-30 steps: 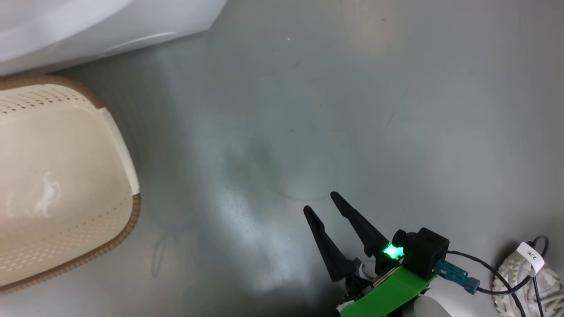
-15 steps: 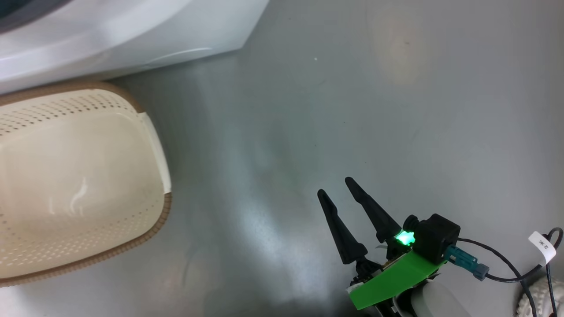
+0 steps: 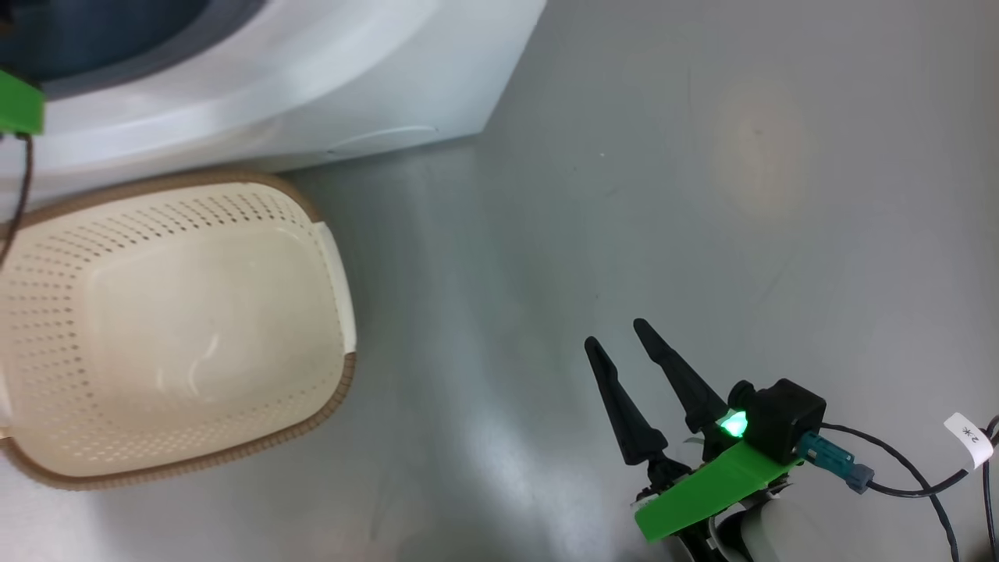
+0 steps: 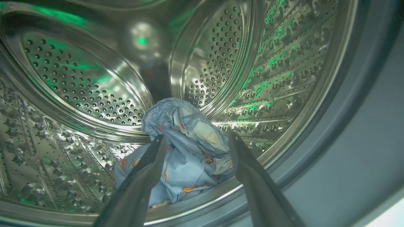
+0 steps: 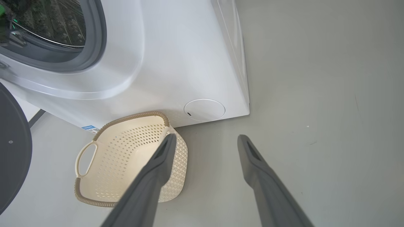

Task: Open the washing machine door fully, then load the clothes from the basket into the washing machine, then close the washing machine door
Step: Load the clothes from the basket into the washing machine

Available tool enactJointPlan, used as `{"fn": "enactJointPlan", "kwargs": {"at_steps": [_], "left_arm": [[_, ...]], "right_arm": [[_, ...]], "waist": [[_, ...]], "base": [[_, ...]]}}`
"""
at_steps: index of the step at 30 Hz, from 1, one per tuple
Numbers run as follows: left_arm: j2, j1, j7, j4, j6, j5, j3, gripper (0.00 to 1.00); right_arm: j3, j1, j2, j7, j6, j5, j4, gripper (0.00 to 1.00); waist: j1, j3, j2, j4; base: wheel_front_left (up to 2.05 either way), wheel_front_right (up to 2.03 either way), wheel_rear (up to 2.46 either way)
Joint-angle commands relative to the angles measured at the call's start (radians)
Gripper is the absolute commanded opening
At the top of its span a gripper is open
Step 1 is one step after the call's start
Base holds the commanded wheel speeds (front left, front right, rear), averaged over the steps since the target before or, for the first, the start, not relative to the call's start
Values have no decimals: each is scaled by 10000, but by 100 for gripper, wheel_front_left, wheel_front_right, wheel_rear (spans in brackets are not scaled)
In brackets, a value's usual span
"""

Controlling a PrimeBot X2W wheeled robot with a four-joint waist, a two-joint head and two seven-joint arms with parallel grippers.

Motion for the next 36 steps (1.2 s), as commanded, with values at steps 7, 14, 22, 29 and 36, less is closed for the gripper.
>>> {"fn": "enactJointPlan", "kwargs": {"at_steps": [7,14,22,29,36], "left_arm": [[210,421,-194,-473,169,37,163,100],[75,1257,-313,-822,330,-3,268,100],[-67,2613,-385,-1541,531,132,582,100],[-342,4073,-393,-2324,692,388,1217,100],[-675,5453,-395,-2934,693,741,2017,100]], "right_arm": [[119,215,11,-49,29,-150,164,100],[-133,420,11,-49,29,-337,416,100],[-404,676,11,-49,29,-514,630,100],[-624,946,11,-49,29,-596,816,100],[-799,1201,11,-49,29,-636,886,100]], "waist": [[0,-1013,-1,456],[0,-1945,-1,632],[0,-2876,-1,885],[0,-3534,-1,1137],[0,-3953,-1,1365]], "base": [[0,0,0],[0,0,0],[0,0,0],[0,0,0],[0,0,0]]}}
